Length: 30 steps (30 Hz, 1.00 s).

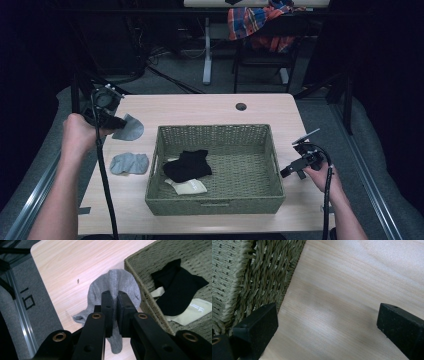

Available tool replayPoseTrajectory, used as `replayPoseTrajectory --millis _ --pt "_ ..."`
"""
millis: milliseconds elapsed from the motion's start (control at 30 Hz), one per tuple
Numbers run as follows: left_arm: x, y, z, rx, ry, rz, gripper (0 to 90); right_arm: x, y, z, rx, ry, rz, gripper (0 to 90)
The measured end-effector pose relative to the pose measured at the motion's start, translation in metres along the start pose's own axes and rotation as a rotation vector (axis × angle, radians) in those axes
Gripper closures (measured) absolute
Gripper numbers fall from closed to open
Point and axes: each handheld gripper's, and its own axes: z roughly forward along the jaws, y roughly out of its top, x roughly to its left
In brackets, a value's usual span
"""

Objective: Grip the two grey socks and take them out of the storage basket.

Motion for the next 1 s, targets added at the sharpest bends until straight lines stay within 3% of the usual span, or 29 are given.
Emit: replayPoseTrajectory --millis 167,200,267,300,367,433,533,667,1000 --pt "0.007 -0.008 0.005 0.004 0.008 -0.028 85.3 -0.001 0.001 -0.001 0.023 0.002 -0.018 3.1" --pt "0.008 -0.009 0.006 0.008 0.009 -0.03 85.3 0.0 0.0 0.0 -0.001 0.007 0.003 3.2" --pt "0.01 -0.012 0.009 0.011 0.015 -0.043 85.3 -0.002 0.001 -0.002 0.02 0.001 -0.012 3.2" --pt "0.012 -0.015 0.012 0.014 0.017 -0.047 85.3 -0.001 -0.001 -0.001 -0.006 0.002 0.006 3.2" --pt "0.012 -0.017 0.015 0.018 0.021 -0.053 85.3 -0.002 -0.001 -0.001 -0.008 0.007 0.008 3.1" --pt "0.014 -0.026 0.026 0.032 0.017 -0.07 85.4 -0.001 -0.001 0.0 -0.013 0.001 0.015 3.1" --pt "0.017 -0.033 0.037 0.046 0.016 -0.087 85.4 -0.002 0.001 -0.002 0.023 0.003 -0.015 3.1" --pt "0.02 -0.04 0.052 0.063 0.01 -0.107 85.5 -0.001 -0.001 -0.001 -0.006 0.003 0.005 3.1" --pt "0.021 -0.052 0.076 0.09 0.005 -0.134 85.5 -0.002 0.0 -0.003 0.009 0.002 -0.01 3.0"
